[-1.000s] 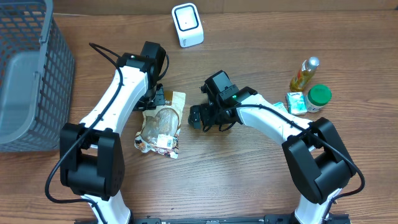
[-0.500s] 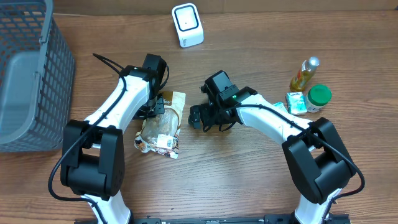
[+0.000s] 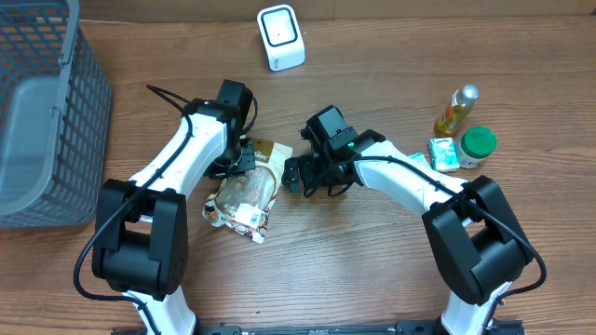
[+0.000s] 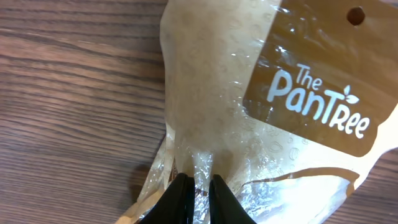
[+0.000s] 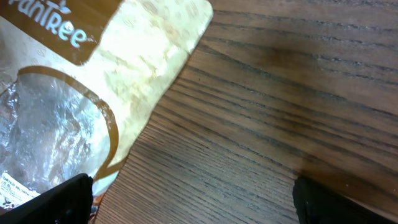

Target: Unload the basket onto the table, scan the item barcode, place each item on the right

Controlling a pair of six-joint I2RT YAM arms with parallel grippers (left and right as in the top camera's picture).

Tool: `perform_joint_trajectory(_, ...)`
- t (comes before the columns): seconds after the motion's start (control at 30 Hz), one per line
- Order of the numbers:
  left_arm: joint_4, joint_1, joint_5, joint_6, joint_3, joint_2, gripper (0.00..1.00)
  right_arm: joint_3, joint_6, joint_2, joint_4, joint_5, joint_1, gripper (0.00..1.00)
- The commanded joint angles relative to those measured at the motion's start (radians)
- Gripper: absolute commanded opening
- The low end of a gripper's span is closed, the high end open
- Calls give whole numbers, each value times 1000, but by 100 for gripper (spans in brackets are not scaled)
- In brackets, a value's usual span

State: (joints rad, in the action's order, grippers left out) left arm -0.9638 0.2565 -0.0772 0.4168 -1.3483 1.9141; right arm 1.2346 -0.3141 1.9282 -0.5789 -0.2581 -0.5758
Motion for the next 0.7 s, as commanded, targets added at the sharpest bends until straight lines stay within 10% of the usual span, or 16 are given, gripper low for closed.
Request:
perform_joint_trajectory(0.0,-3,16,38,4,5,-5,15,-5,-4,-3,-6,4,2,100)
perform_joint_trajectory(0.67,32,139,177,-32,5,-5,13,-5,-49,-4,-92,-42,167,100)
